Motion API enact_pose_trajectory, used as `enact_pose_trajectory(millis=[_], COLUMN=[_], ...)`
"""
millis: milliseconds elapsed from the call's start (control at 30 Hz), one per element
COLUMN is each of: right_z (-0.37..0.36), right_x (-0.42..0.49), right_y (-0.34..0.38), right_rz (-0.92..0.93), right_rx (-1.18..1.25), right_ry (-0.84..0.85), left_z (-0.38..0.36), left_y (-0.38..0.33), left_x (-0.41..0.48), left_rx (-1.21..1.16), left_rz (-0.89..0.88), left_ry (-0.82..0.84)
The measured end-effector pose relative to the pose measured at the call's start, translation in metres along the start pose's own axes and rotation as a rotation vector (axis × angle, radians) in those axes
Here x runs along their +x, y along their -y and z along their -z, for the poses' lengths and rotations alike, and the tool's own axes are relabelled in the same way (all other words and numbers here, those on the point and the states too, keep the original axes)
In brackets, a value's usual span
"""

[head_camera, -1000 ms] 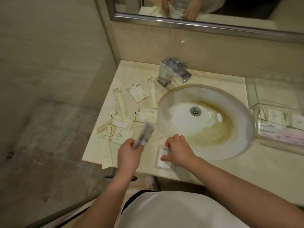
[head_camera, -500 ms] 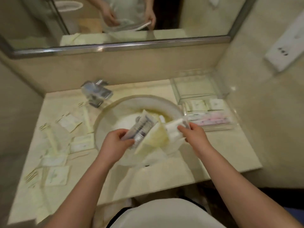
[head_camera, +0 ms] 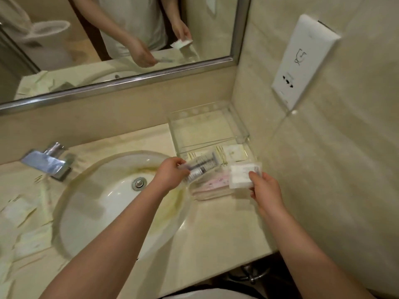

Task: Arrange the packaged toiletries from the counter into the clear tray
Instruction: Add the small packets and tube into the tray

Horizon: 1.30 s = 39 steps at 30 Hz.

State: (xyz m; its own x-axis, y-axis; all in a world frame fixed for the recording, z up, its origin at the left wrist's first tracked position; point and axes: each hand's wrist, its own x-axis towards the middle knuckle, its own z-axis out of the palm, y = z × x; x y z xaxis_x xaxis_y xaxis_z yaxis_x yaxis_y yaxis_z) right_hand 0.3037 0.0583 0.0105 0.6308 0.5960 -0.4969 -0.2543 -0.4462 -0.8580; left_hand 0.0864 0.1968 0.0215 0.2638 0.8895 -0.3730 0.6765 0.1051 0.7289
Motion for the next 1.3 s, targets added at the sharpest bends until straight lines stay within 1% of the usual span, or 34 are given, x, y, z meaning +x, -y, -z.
enact_pose_trajectory(millis=[133, 300, 367, 467, 533, 667, 700, 767, 800, 833, 867, 900, 967, 1000, 1100, 1167, 1300], right_z=[0.001, -0.001, -0.004, -0.009, -0.013, -0.015, -0.016, -0.016, -0.016, -0.016, -0.017, -0.018, -0.020, -0.022, -0.026, -0.027, -0.029], right_x=[0.017, 0.031, 0.037, 0.046, 0.050, 0.054, 0.053, 0.053, 0.054, 0.055, 0.057, 0.058, 0.060, 0.063, 0.072, 0.079, 0.088], right_y=[0.002, 0.004, 0.005, 0.005, 0.003, 0.000, 0.002, 0.005, 0.006, 0.007, 0.007, 0.007, 0.008, 0.010, 0.021, 0.028, 0.048], right_rz=[-0.025, -0.070, -0.072, -0.103, -0.131, -0.147, -0.142, -0.129, -0.124, -0.122, -0.122, -0.120, -0.106, -0.099, -0.083, -0.011, 0.194], right_rx=[0.016, 0.070, 0.052, 0.029, 0.006, -0.036, -0.044, -0.052, -0.040, -0.021, -0.001, 0.008, -0.012, -0.032, -0.107, -0.240, -0.646], right_ry=[0.006, 0.034, 0.029, 0.000, -0.009, -0.014, -0.021, -0.052, -0.079, -0.113, -0.147, -0.173, -0.201, -0.204, -0.181, -0.156, -0.064], left_z=[-0.010, -0.019, -0.022, -0.032, -0.040, -0.053, -0.056, -0.066, -0.071, -0.077, -0.083, -0.088, -0.093, -0.095, -0.095, -0.092, -0.090], left_y=[-0.011, -0.015, -0.017, -0.014, -0.009, -0.002, 0.000, 0.002, 0.004, 0.006, 0.007, 0.009, 0.014, 0.017, 0.020, 0.019, 0.017], left_x=[0.031, 0.060, 0.064, 0.061, 0.057, 0.048, 0.044, 0.034, 0.030, 0.028, 0.027, 0.027, 0.030, 0.031, 0.034, 0.034, 0.035], left_rx=[0.061, 0.199, 0.292, 0.396, 0.376, 0.346, 0.350, 0.384, 0.422, 0.474, 0.533, 0.592, 0.679, 0.714, 0.788, 0.809, 0.819], left_rz=[0.056, 0.048, 0.041, -0.016, -0.047, -0.075, -0.119, -0.329, -0.463, -0.573, -0.623, -0.615, -0.525, -0.496, -0.500, -0.498, -0.495], left_ry=[0.041, 0.065, -0.006, -0.197, -0.278, -0.364, -0.409, -0.462, -0.420, -0.332, -0.223, -0.126, -0.003, 0.029, 0.078, 0.095, 0.117])
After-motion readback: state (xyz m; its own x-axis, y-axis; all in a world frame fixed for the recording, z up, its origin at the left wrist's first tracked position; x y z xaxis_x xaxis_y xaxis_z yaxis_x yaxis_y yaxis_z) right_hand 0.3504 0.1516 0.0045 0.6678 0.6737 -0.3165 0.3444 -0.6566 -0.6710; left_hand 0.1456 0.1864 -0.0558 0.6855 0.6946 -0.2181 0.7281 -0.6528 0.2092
